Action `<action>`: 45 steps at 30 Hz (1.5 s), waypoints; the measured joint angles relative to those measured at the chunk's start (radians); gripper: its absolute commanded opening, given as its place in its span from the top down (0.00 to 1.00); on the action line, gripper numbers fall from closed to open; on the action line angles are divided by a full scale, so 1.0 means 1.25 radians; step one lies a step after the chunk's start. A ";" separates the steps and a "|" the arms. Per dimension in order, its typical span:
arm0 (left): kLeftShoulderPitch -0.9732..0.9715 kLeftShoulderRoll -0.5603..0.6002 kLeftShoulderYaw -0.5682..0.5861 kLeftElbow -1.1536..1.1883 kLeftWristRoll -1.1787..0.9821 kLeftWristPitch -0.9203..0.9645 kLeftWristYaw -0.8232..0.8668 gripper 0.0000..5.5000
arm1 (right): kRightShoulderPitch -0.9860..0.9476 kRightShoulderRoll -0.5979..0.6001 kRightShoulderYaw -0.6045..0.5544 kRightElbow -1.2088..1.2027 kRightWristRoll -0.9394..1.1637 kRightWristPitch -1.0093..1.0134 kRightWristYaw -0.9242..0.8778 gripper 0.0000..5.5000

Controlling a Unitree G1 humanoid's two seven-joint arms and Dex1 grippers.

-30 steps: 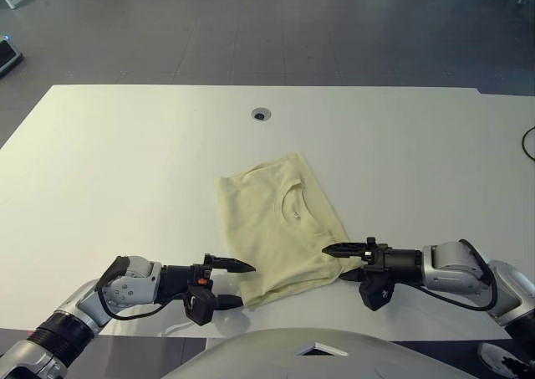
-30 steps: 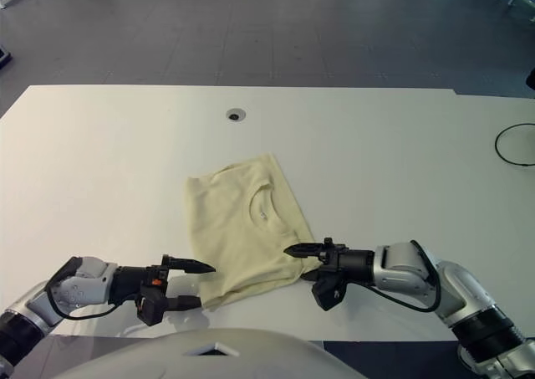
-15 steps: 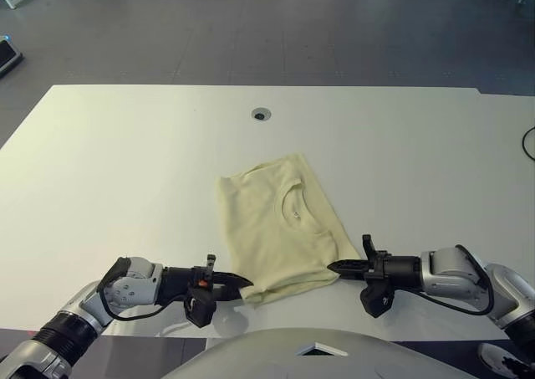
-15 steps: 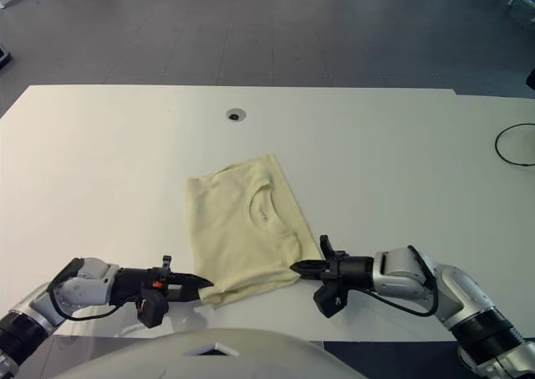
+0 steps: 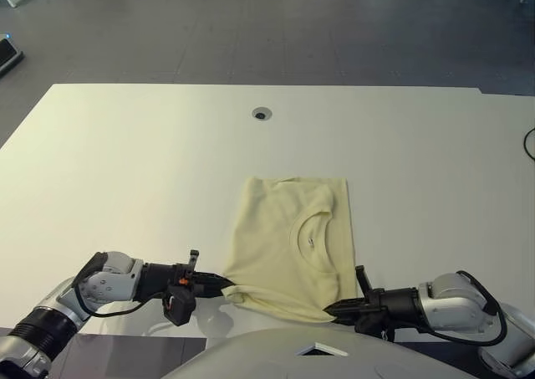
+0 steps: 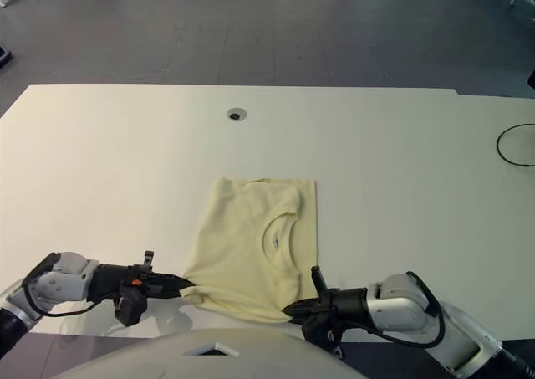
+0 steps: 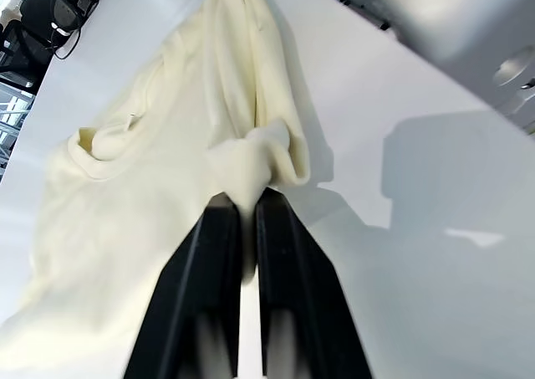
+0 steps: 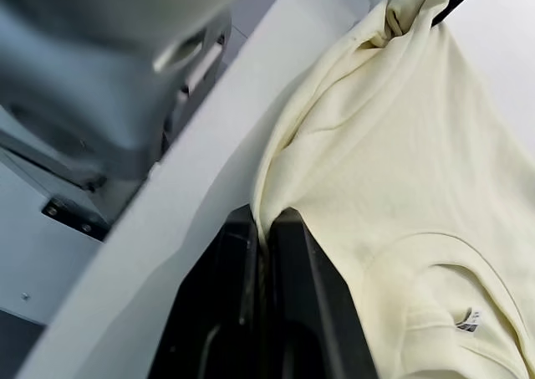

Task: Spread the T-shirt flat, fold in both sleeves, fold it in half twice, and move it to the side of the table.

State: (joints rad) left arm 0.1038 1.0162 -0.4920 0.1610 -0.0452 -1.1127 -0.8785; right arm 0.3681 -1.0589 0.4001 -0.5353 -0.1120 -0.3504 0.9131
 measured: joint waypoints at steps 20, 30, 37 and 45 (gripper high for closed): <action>0.222 0.182 0.086 -0.294 -0.153 0.152 -0.018 0.99 | 0.049 -0.055 -0.172 -0.172 0.342 0.281 0.136 1.00; 0.260 0.233 0.173 -0.372 -0.329 0.259 -0.090 0.99 | 0.021 -0.057 -0.237 -0.180 0.457 0.367 0.190 1.00; 0.226 0.234 0.210 -0.419 -0.458 0.429 -0.189 0.99 | -0.130 -0.050 -0.240 -0.120 0.525 0.451 0.248 1.00; 0.017 0.139 0.206 -0.347 -0.516 0.684 -0.335 0.99 | -0.419 0.036 -0.116 0.079 0.488 0.532 0.356 1.00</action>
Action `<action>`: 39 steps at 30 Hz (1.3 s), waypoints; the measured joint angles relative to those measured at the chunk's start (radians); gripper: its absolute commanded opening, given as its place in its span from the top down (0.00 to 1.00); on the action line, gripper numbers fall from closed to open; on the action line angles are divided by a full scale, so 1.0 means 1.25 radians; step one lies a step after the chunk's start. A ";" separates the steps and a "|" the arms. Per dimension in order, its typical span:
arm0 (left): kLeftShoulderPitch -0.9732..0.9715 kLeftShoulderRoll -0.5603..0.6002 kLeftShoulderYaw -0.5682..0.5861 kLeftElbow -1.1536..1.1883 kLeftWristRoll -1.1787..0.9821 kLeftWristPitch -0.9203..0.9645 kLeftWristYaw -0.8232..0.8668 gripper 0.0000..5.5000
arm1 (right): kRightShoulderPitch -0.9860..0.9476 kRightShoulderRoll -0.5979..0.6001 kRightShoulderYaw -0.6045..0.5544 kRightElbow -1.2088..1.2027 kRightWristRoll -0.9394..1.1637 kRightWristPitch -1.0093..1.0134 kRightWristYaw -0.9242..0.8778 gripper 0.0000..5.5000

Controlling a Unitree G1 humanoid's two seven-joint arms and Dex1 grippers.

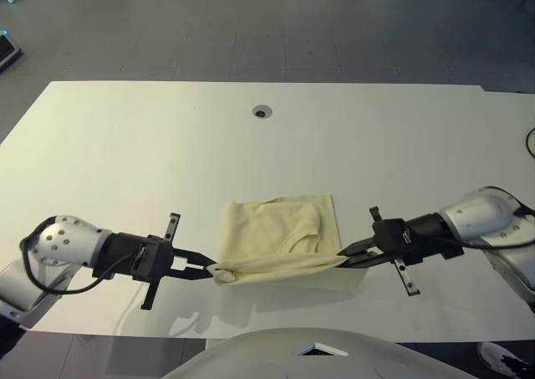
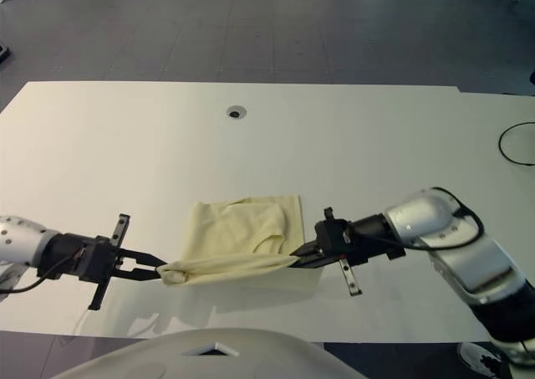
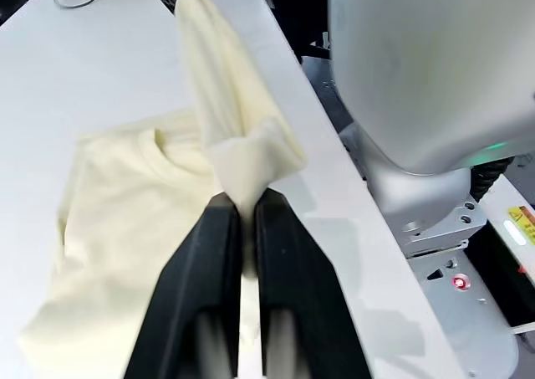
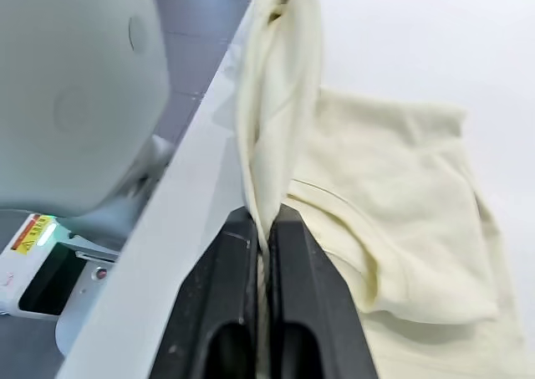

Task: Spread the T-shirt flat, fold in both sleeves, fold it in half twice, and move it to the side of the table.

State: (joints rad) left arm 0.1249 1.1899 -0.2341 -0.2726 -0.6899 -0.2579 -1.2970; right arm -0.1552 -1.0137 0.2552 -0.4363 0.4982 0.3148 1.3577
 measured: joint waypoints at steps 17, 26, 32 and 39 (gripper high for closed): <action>-0.402 -0.291 -0.061 0.456 0.247 0.188 -0.137 0.99 | -0.382 0.285 0.128 0.614 -0.283 -0.185 0.038 1.00; -0.496 -0.395 -0.017 0.657 0.298 0.173 -0.135 0.97 | -0.427 0.355 0.128 0.802 -0.357 -0.289 0.013 1.00; -0.556 -0.466 0.011 0.781 0.316 0.188 -0.111 0.78 | -0.442 0.381 0.107 0.879 -0.377 -0.307 -0.009 0.91; -0.602 -0.518 0.066 0.895 0.321 0.264 -0.055 0.59 | -0.453 0.403 0.056 0.917 -0.368 -0.245 -0.032 0.73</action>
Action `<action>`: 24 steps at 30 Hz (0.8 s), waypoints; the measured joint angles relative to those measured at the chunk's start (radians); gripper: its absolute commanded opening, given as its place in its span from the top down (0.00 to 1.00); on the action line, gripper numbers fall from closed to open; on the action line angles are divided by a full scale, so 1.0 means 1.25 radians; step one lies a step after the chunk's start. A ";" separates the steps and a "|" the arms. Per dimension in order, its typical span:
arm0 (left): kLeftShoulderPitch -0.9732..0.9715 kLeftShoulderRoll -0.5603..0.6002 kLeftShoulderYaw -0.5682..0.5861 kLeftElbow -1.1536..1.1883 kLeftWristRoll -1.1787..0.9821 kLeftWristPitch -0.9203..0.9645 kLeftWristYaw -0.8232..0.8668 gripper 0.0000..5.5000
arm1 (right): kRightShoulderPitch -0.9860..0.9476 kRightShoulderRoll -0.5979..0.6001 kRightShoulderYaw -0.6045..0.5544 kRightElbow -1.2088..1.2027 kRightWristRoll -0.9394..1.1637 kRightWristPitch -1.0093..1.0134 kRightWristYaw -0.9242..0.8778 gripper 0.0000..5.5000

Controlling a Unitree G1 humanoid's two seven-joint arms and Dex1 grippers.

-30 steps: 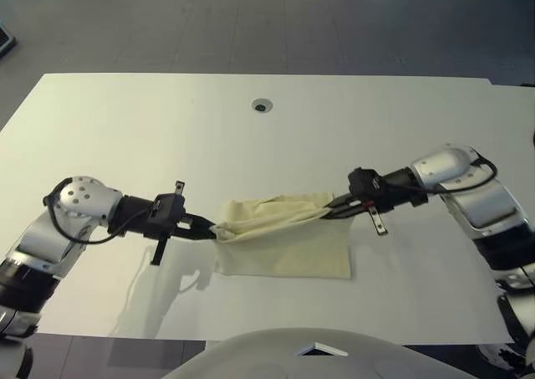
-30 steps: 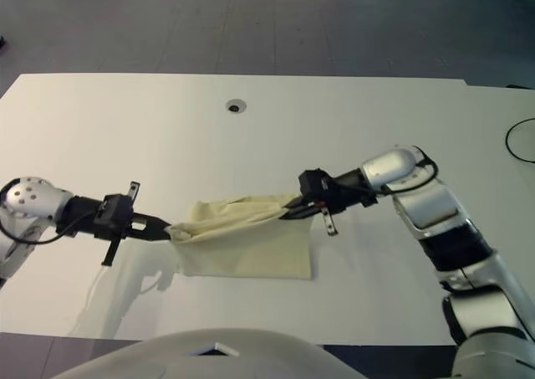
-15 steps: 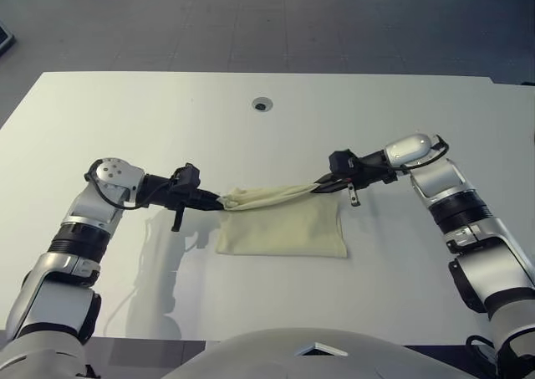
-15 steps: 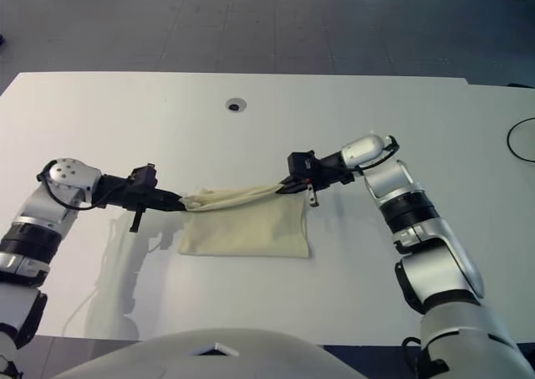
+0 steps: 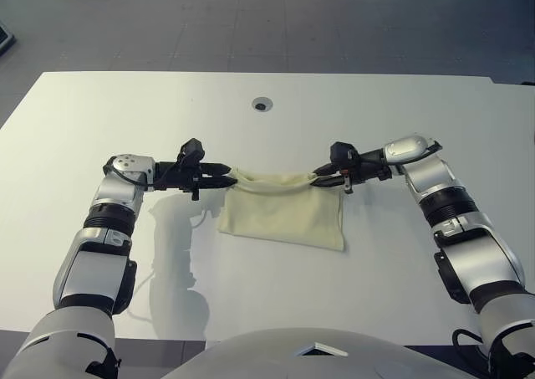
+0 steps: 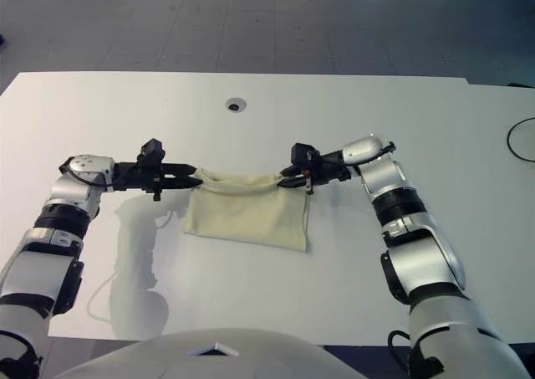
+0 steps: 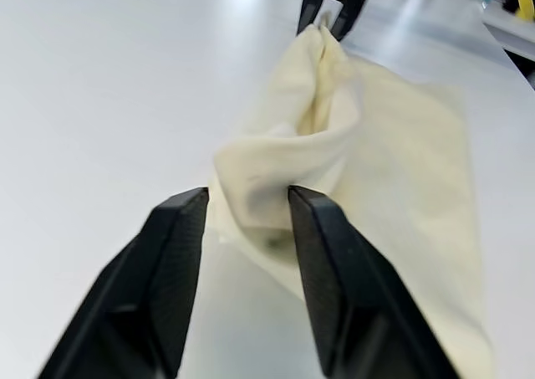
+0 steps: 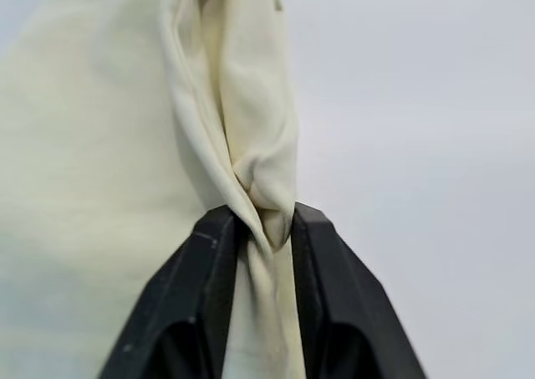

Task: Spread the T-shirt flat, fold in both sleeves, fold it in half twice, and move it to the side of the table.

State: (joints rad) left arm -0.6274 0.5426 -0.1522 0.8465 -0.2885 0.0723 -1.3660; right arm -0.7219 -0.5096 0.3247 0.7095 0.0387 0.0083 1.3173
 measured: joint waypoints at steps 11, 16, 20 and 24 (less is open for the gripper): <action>-0.062 -0.081 0.089 0.141 0.048 -0.009 0.249 0.27 | -0.055 0.006 -0.118 0.108 0.009 0.110 -0.169 0.42; -0.056 -0.078 0.127 0.134 0.069 -0.093 0.334 0.10 | -0.027 0.009 -0.165 0.019 0.038 0.092 -0.203 0.33; -0.010 -0.067 0.215 -0.041 -0.019 -0.099 0.325 0.02 | 0.061 0.029 -0.173 -0.173 0.102 0.145 -0.181 0.42; 0.091 -0.043 0.260 -0.300 -0.121 -0.012 0.287 0.05 | 0.147 0.036 -0.162 -0.330 0.154 0.231 -0.166 0.54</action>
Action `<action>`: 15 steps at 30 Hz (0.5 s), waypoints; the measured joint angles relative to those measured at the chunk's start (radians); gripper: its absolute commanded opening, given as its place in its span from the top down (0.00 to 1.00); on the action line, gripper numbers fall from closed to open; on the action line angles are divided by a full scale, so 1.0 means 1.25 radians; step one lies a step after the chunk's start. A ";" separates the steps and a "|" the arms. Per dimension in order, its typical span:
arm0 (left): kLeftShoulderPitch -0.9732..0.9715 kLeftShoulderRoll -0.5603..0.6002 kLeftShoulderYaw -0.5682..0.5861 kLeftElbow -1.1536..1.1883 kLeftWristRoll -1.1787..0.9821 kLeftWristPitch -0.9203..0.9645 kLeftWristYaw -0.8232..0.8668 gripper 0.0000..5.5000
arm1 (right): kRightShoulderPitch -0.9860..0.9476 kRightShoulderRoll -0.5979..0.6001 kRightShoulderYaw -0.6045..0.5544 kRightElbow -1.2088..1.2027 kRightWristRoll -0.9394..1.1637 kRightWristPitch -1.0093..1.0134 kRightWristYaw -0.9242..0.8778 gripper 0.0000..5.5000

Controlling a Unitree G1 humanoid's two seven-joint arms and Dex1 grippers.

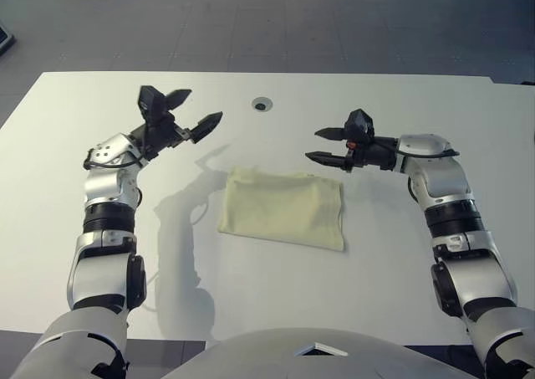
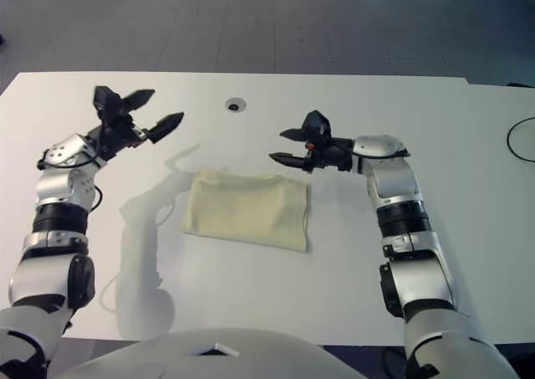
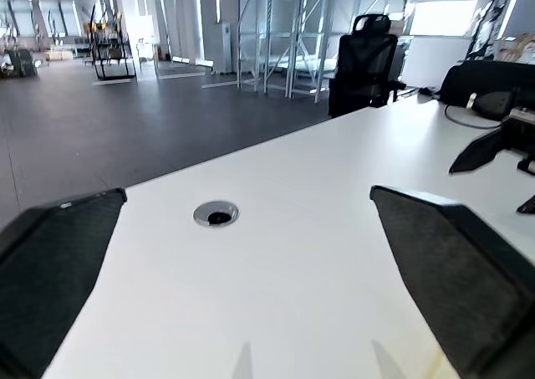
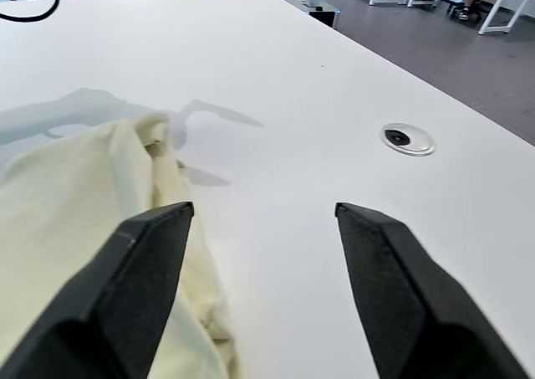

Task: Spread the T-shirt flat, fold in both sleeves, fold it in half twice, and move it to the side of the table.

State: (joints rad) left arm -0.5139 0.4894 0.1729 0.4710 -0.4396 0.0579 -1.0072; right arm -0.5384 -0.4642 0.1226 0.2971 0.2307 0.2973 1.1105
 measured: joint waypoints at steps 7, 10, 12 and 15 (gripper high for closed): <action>0.261 0.092 -0.093 -0.392 -0.058 0.155 -0.136 0.24 | 0.084 0.026 0.044 -0.180 0.075 0.162 0.011 0.73; 0.307 0.109 -0.162 -0.430 -0.010 0.152 -0.162 0.35 | 0.089 0.050 0.052 -0.195 0.105 0.199 0.003 0.84; 0.330 0.112 -0.194 -0.437 0.013 0.144 -0.167 0.42 | 0.089 0.065 0.060 -0.208 0.128 0.225 0.001 0.91; 0.346 0.112 -0.217 -0.436 0.036 0.119 -0.168 0.52 | 0.087 0.094 0.084 -0.202 0.135 0.235 -0.004 1.00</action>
State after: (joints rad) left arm -0.0812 0.6292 -0.0989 -0.0744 -0.3944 0.2069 -1.2166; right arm -0.4290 -0.3468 0.2279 0.0444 0.3990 0.5914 1.1054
